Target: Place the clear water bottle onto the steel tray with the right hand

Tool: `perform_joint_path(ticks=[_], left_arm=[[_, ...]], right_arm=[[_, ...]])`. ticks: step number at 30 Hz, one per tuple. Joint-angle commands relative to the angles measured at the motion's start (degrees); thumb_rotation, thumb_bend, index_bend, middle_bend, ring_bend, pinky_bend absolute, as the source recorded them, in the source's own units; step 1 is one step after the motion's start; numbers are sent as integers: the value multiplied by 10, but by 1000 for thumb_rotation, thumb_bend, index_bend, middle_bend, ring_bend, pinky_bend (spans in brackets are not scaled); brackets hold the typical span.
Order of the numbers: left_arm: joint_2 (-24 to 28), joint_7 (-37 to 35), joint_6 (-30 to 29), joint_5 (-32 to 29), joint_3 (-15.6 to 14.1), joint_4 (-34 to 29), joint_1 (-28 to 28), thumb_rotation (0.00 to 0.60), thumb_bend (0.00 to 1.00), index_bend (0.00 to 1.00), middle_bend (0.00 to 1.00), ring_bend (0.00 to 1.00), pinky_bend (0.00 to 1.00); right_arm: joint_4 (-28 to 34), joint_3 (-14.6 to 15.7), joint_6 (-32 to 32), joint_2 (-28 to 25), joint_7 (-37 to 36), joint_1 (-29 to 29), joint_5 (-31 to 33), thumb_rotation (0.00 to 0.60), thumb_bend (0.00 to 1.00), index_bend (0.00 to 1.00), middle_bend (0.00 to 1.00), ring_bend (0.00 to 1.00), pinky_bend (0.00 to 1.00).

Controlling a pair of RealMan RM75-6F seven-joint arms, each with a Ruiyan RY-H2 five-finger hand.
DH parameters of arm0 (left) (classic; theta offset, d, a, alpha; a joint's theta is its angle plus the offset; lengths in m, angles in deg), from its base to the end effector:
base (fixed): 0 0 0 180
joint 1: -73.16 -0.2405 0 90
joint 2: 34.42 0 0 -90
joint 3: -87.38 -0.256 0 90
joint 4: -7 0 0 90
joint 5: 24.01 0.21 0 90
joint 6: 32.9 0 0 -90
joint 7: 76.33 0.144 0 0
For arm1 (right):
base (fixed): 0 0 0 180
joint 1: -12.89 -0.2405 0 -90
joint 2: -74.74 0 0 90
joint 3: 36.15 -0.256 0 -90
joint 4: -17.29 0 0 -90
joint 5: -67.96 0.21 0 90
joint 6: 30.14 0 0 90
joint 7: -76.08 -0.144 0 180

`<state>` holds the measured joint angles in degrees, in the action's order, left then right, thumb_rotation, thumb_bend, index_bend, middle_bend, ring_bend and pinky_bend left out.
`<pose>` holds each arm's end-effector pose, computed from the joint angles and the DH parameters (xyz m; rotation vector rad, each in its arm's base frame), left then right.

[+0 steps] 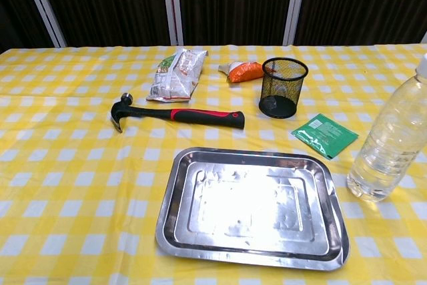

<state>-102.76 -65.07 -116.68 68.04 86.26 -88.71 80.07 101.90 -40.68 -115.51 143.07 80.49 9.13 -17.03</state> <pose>-0.2772 0.1733 0.1141 -1.5784 -0.8383 -0.8915 -0.3342 -0.1822 0.1545 1.3716 -0.7947 0.7995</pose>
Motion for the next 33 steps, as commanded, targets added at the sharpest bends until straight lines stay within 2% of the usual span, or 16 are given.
perform_joint_path(ticks=[1,11,33], left_arm=[[0,0,2,-1,0,-1,1,600,184,64,0,0,0],[5,-6,-13,11,-2,-9,-4,600,184,63,0,0,0],[25,-89,-38,21,5,6,-6,600,185,63,0,0,0]], right_arm=[[0,1,0,0,0,0,0,600,234,121,114,35,0],[7,6,3,-3,-7,0,-5,600,234,120,114,35,0],[41,35,74,-29,-93,-21,-19,600,233,121,114,35,0]])
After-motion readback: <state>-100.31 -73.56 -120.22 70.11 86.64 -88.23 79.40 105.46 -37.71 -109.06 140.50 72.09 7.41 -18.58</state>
